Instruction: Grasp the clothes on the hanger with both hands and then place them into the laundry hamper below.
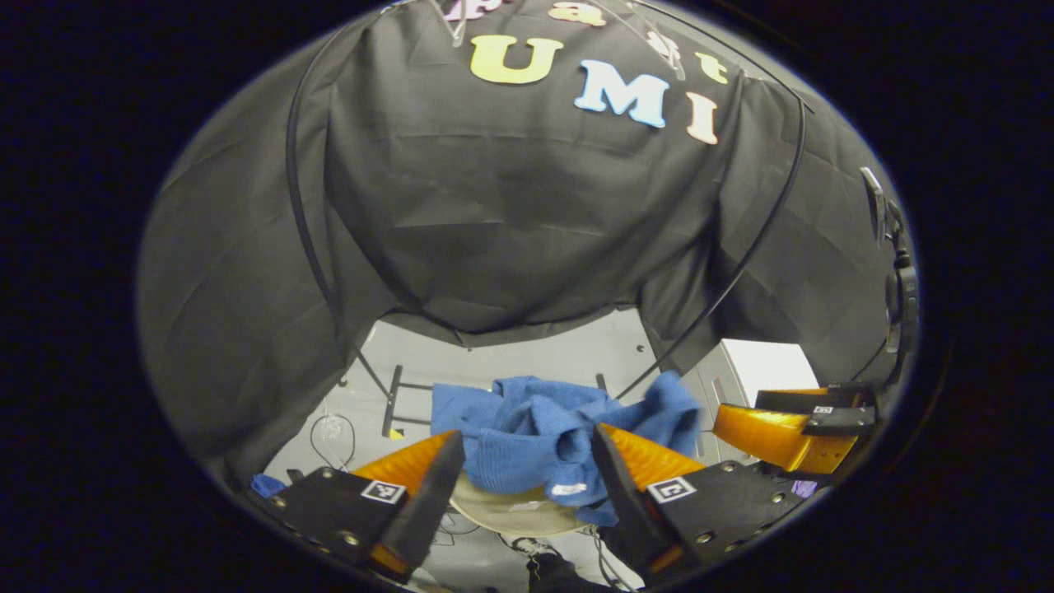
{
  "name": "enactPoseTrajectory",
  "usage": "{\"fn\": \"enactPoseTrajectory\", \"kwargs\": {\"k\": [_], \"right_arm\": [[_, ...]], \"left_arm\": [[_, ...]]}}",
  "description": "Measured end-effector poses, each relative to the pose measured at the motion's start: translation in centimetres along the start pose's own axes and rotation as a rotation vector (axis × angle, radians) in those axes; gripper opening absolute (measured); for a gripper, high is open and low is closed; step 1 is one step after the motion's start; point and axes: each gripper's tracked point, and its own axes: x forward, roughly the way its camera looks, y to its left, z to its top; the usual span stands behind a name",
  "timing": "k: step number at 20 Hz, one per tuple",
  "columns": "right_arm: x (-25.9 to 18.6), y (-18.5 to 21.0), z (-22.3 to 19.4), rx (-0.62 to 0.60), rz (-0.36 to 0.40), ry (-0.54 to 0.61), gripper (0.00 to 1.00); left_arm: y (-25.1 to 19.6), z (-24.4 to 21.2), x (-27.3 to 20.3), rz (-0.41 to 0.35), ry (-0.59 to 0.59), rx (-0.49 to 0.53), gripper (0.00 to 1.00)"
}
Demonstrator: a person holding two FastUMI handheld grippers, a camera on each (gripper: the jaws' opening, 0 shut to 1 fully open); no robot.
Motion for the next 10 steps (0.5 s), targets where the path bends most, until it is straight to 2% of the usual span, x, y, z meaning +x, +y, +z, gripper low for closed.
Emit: {"fn": "enactPoseTrajectory", "kwargs": {"k": [1,2,5,6,7,10], "right_arm": [[-0.3,-0.3,-0.3,-0.007,-0.014,-0.001,0.97],[-0.7,-0.5,-0.2,-0.006,-0.023,-0.003,0.97],[-2.3,-2.1,1.2,0.016,-0.054,-0.043,0.96],[-3.2,-2.9,2.3,0.021,-0.073,-0.071,0.92],[-4.2,-3.8,3.3,0.025,-0.094,-0.103,0.96],[-7.4,-6.4,7.0,0.049,-0.149,-0.22,0.96]], "left_arm": [[0.9,-0.3,-0.1,0.013,0.0,-0.004,0.93],[1.7,-0.6,-0.4,0.025,-0.001,-0.007,0.95],[2.6,-0.4,-1.2,0.045,-0.028,-0.02,0.94],[3.0,0.1,-1.9,0.046,-0.043,-0.017,0.94],[3.2,0.8,-2.5,0.048,-0.06,-0.009,0.94],[2.8,4.9,-5.2,0.053,-0.148,0.03,0.94]]}}
